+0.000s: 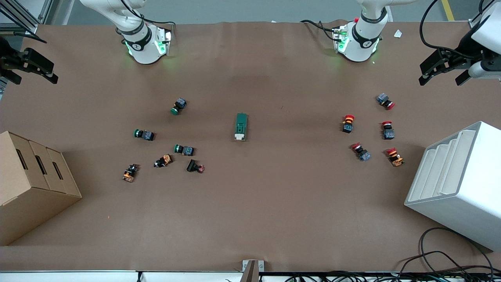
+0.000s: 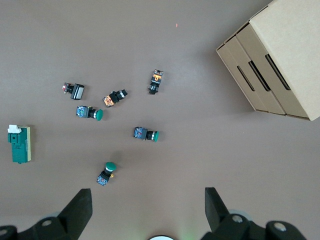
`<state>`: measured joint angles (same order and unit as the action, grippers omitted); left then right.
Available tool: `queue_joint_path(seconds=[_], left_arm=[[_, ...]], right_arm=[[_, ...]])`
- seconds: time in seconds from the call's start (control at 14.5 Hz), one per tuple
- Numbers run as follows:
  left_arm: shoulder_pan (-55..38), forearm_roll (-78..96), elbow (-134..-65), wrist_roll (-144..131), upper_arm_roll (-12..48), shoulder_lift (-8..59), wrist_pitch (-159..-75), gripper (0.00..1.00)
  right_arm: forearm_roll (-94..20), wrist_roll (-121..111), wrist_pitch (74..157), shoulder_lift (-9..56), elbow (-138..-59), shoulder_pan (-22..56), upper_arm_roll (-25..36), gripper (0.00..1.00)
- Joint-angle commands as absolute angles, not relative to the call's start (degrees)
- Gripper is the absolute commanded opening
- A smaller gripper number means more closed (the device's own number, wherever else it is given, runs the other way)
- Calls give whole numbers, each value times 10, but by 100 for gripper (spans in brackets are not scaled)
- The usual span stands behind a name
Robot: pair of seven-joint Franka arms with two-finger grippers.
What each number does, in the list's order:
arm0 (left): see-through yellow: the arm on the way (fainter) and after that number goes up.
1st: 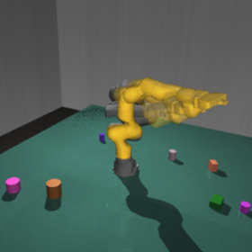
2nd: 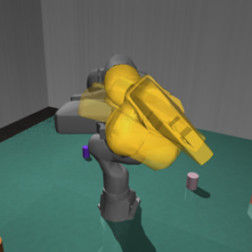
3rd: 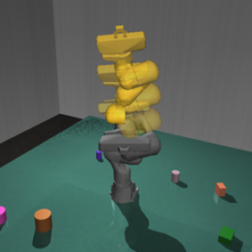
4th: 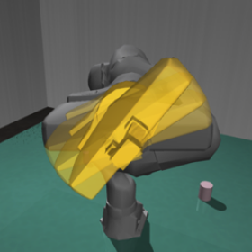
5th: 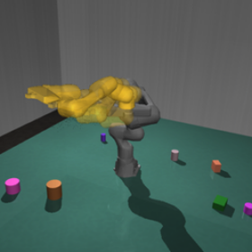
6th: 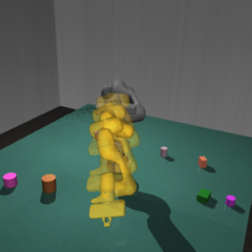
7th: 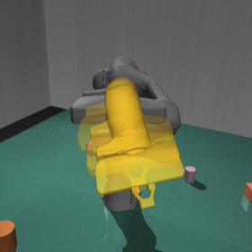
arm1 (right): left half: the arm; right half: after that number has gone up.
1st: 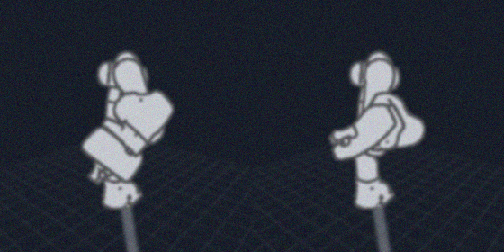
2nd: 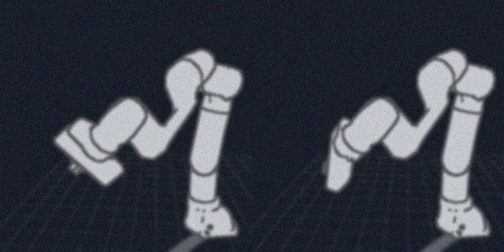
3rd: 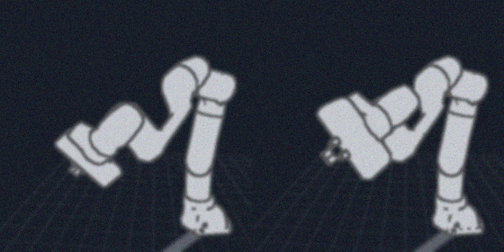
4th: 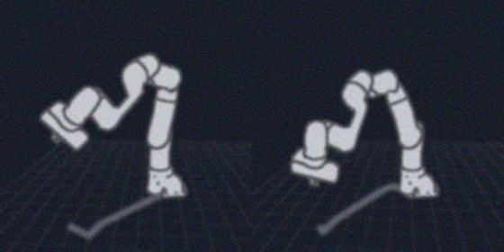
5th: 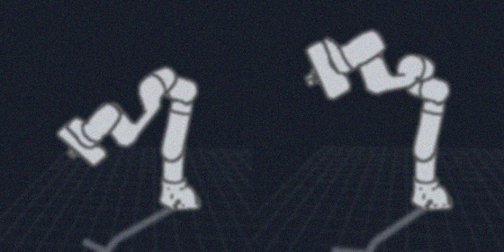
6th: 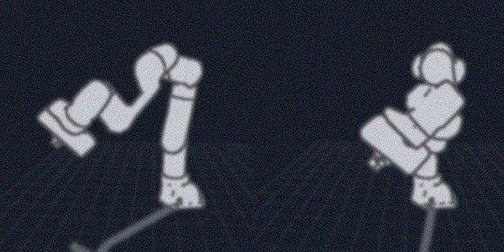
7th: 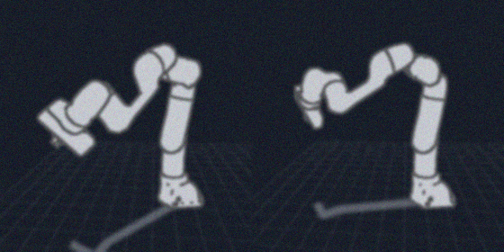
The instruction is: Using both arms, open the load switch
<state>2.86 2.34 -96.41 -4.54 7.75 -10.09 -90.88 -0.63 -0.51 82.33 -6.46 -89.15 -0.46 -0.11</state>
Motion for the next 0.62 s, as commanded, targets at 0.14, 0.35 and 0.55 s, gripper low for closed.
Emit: queue_joint_path(seconds=[0.14, 0.35, 0.55], left_arm=[[30, 25, -945, -45, 79, -94, -898, 100], [21, 25, -938, -54, 90, -88, -898, 100], [21, 25, -942, -82, 155, -65, -932, 100]], right_arm=[[-4, -6, 824, -82, -905, -3, -2, 100], [-4, -6, 824, -82, -904, -3, -2, 100], [-4, -7, 824, -82, -904, -3, -2, 100]])
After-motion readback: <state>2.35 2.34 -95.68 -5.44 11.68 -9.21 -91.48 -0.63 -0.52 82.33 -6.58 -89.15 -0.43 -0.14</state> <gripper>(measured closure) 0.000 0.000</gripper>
